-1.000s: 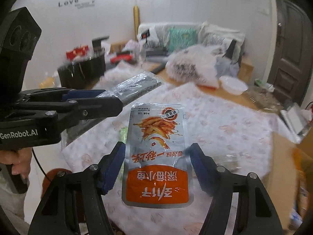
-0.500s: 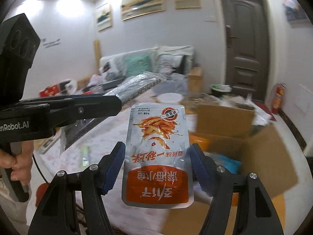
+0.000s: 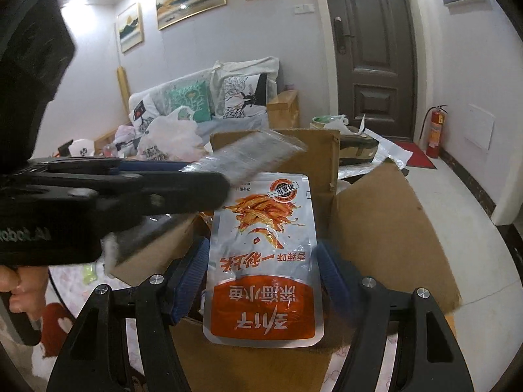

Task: Organize snacks
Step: 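Carry both snacks into the cardboard box and open both tools, then move both tools back over the green stick and grain bar, then grasp the green stick snack with the left tool while the right tool grasps the grain bar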

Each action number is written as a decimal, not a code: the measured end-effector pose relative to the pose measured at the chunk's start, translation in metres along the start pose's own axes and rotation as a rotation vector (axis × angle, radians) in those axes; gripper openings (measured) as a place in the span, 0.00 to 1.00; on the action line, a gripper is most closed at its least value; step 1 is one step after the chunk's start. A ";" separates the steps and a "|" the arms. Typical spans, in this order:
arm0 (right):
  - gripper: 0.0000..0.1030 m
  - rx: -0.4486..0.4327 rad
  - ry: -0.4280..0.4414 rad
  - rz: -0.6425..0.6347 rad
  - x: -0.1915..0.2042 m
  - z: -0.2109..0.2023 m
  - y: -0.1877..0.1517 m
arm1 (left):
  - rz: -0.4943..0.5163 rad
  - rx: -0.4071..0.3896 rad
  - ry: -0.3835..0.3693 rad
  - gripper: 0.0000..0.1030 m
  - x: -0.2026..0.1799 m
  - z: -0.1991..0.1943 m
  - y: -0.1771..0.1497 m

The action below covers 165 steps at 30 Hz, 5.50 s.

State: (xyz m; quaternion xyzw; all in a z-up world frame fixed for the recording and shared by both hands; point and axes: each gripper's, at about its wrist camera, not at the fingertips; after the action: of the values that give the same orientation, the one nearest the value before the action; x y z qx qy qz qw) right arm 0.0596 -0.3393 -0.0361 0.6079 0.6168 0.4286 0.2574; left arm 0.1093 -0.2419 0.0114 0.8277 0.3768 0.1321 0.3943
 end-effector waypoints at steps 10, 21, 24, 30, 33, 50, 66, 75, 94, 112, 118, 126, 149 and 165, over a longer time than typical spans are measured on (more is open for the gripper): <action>0.63 0.019 0.003 -0.061 0.002 0.015 0.002 | 0.000 0.075 0.015 0.36 0.000 0.037 0.003; 0.78 0.027 -0.004 -0.099 0.014 0.012 0.000 | -0.001 0.068 0.023 0.49 0.007 0.031 0.002; 0.78 0.026 -0.007 -0.092 0.013 0.008 0.000 | -0.006 0.059 0.026 0.50 0.010 0.024 0.001; 0.78 0.031 -0.008 -0.093 0.021 0.002 0.001 | -0.030 0.025 0.039 0.54 0.023 -0.003 -0.005; 0.78 0.021 0.006 -0.095 0.034 -0.007 0.004 | -0.042 0.003 0.059 0.54 0.032 -0.025 -0.013; 0.78 0.043 0.136 -0.267 0.189 -0.003 -0.003 | -0.236 -0.086 0.250 0.58 0.138 -0.159 -0.123; 0.78 0.293 0.181 -0.220 0.249 0.104 -0.047 | -0.511 0.026 0.273 0.58 0.230 -0.129 -0.238; 0.78 0.366 0.109 -0.111 0.220 0.152 -0.069 | -0.561 0.116 0.337 0.57 0.253 -0.092 -0.266; 0.78 0.368 0.045 -0.114 0.207 0.185 -0.061 | -0.380 0.131 0.349 0.28 0.263 -0.037 -0.225; 0.80 0.392 -0.042 -0.032 0.210 0.236 -0.037 | -0.409 0.084 0.281 0.28 0.288 -0.041 -0.226; 0.67 0.353 -0.134 -0.092 0.218 0.253 -0.032 | -0.412 0.077 0.271 0.28 0.290 -0.043 -0.227; 0.46 0.397 0.040 -0.311 0.240 0.229 -0.047 | -0.405 0.096 0.230 0.29 0.283 -0.047 -0.233; 0.49 0.403 0.051 -0.264 0.215 0.199 -0.062 | -0.313 0.134 0.342 0.27 0.268 -0.035 -0.226; 0.35 0.329 0.061 -0.243 0.228 0.184 -0.062 | -0.306 0.144 0.409 0.24 0.263 -0.035 -0.220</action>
State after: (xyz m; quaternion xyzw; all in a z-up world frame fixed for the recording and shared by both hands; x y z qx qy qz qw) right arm 0.1517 -0.0717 -0.1341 0.5495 0.7549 0.3061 0.1854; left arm 0.1559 0.0579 -0.1523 0.7431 0.5781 0.2084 0.2652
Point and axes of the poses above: each gripper's, at about its wrist camera, not at the fingertips, and z roughly the way its jaws point, x to its left, y to its top, and after that the axes turned 5 degrees about z, right-handed
